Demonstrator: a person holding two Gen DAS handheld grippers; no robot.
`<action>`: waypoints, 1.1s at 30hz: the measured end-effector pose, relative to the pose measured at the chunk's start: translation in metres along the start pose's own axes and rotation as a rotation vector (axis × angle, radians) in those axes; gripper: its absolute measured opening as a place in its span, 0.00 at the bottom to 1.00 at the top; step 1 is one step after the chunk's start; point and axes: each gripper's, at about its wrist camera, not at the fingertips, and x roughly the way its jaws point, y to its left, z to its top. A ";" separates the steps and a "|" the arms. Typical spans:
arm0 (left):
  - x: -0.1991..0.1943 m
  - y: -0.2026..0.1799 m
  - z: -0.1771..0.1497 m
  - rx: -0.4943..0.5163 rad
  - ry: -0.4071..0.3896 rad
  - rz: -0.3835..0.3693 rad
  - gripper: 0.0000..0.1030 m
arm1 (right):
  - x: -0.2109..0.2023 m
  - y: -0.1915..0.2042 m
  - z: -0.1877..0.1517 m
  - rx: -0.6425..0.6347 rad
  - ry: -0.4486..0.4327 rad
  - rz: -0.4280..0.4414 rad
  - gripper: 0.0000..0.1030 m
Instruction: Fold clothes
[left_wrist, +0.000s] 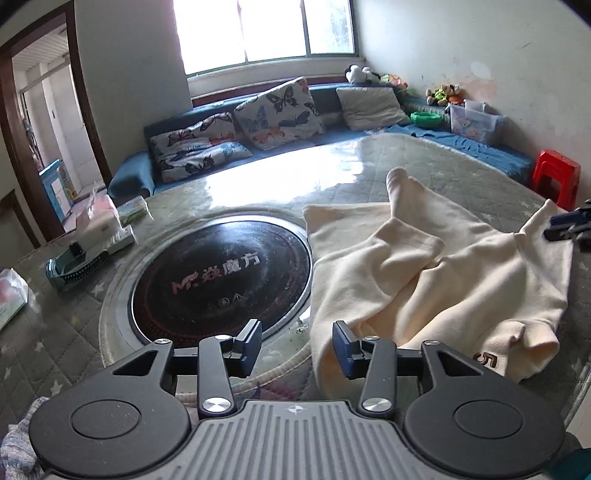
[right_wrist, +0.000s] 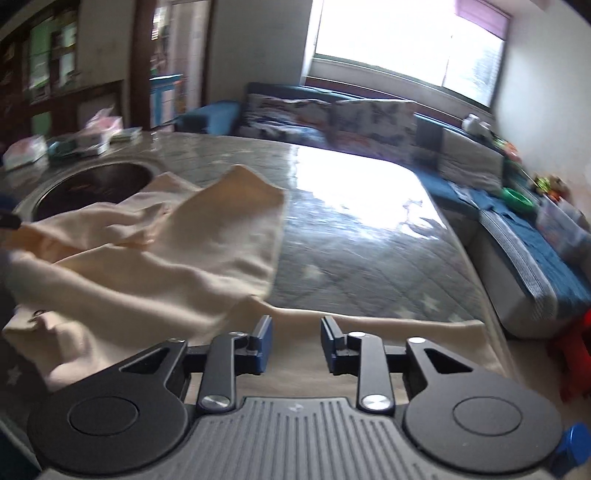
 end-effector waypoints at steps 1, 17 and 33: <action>-0.002 0.000 0.001 0.002 -0.012 -0.007 0.48 | 0.001 0.006 0.002 -0.017 0.000 0.017 0.32; 0.079 -0.080 0.045 0.127 -0.013 -0.231 0.48 | 0.006 0.053 0.010 -0.155 0.012 0.144 0.34; 0.073 -0.004 0.049 -0.109 -0.076 -0.136 0.04 | -0.003 0.073 0.014 -0.223 -0.006 0.225 0.36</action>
